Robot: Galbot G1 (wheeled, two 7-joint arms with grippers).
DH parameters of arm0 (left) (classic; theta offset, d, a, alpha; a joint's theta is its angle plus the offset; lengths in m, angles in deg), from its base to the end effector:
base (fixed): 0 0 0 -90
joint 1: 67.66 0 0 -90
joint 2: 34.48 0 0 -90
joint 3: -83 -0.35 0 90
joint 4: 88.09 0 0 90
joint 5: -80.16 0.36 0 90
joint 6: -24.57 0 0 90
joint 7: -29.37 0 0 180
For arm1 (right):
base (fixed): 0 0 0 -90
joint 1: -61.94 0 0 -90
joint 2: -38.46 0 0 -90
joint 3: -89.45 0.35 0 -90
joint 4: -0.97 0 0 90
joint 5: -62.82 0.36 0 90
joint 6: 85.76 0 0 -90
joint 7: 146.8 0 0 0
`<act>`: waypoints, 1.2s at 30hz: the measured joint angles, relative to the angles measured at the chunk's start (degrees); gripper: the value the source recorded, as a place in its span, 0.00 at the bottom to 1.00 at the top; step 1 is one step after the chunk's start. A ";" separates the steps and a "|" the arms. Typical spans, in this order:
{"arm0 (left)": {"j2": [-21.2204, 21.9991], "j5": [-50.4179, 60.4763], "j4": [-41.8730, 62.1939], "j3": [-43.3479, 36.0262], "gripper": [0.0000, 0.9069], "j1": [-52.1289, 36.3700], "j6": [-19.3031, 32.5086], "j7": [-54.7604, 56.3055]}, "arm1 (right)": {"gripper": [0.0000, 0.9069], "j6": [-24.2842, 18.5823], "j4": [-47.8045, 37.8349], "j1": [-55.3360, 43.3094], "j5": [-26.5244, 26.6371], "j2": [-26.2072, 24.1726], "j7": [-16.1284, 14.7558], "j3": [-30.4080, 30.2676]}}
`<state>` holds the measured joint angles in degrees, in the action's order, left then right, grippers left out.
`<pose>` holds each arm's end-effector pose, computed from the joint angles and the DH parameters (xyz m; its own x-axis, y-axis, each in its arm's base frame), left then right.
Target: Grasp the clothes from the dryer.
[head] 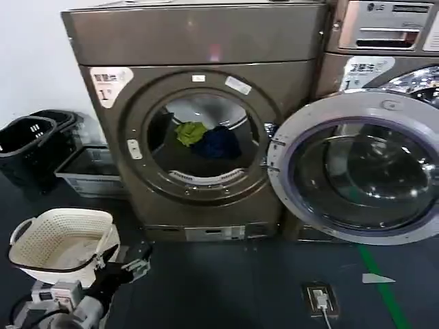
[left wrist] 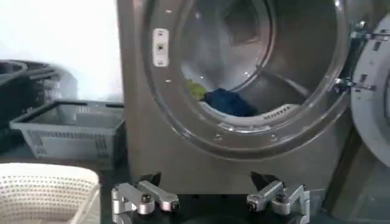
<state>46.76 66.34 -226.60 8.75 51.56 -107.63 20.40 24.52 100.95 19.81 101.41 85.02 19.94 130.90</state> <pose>0.1664 0.0762 -0.1727 -0.9298 0.0650 0.3623 0.0627 0.9979 -0.0179 -0.1768 -0.3907 0.1565 -0.2918 0.6610 -0.6914 0.9528 0.2642 -0.1496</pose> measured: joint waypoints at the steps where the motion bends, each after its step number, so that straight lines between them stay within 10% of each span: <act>1: -0.05 -0.05 -0.13 0.07 1.00 0.10 0.00 0.00 | 1.00 -0.21 -0.02 0.06 0.14 0.00 0.01 -0.04; 36: 0.00 -0.44 -4.16 -1.80 1.00 -2.54 0.00 1.72 | 1.00 -1.71 -0.38 1.73 7.25 -0.68 -0.57 2.68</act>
<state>46.77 65.90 -230.76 6.95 49.03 -107.63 22.12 22.81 100.57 21.54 108.66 84.34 19.37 133.58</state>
